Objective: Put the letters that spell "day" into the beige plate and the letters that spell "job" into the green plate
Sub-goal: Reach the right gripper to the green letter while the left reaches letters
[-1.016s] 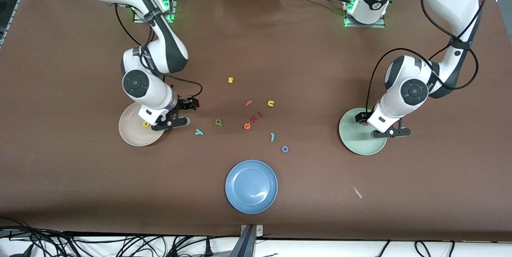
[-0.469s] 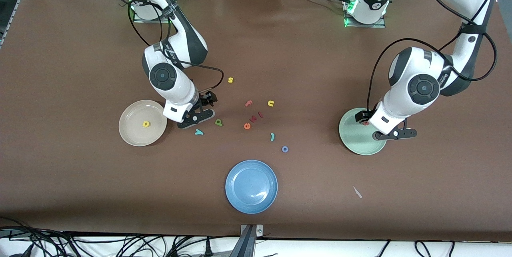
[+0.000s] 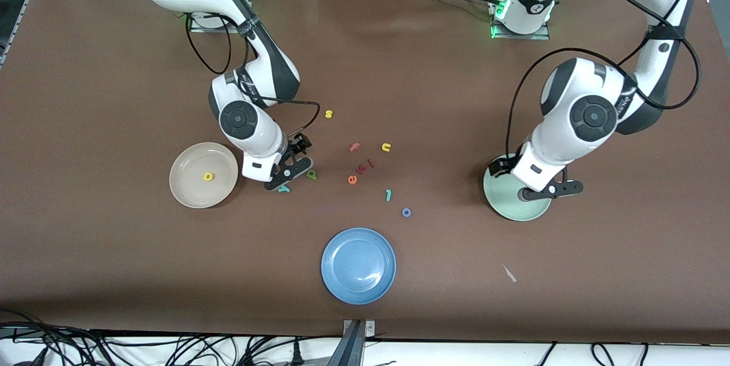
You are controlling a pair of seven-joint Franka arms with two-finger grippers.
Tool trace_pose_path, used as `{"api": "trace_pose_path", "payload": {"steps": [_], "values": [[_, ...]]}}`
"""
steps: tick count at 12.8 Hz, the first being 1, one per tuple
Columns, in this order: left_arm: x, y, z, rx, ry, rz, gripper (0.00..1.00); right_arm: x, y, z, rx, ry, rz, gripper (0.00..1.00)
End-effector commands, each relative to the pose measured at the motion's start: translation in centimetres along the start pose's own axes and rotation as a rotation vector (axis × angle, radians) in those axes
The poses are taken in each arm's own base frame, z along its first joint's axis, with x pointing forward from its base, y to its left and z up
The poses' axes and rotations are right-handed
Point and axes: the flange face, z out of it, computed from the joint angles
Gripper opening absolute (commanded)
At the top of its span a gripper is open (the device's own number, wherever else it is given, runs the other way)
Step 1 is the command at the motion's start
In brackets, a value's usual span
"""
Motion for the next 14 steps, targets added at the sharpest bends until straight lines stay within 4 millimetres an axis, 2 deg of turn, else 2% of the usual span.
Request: {"api": "trace_pose_path", "payload": {"steps": [1,3,6,7,9,10,11,14], "values": [[-0.3,4.0,-0.8,-0.029,-0.002,-0.053,1.0,1.8,-1.8,1.2,-0.038,0.014,-0.081,1.0],[-0.7,6.8,-0.6,-0.042,0.0,-0.033,1.0,2.1,-2.1,1.7,-0.045,0.026,-0.114,1.0],[0.5,11.3,-0.2,-0.093,0.016,0.001,1.0,2.5,-3.3,3.1,-0.055,0.079,-0.169,1.0],[0.1,13.6,0.4,-0.104,0.015,0.032,1.0,2.6,-4.1,3.4,-0.068,0.087,-0.192,1.0],[0.2,16.1,1.8,-0.106,0.019,0.071,1.0,2.2,-3.9,5.0,-0.104,0.102,-0.23,1.0],[-0.2,17.0,2.8,-0.097,0.018,0.098,1.0,2.0,-4.0,5.4,-0.106,0.1,-0.234,1.0],[0.3,17.3,2.8,-0.113,0.038,0.131,1.0,2.0,-4.1,5.5,-0.108,0.098,-0.238,1.0],[2.2,17.8,4.7,-0.169,0.117,0.289,1.0,2.0,-3.9,6.6,-0.109,0.083,-0.287,0.99]]}}
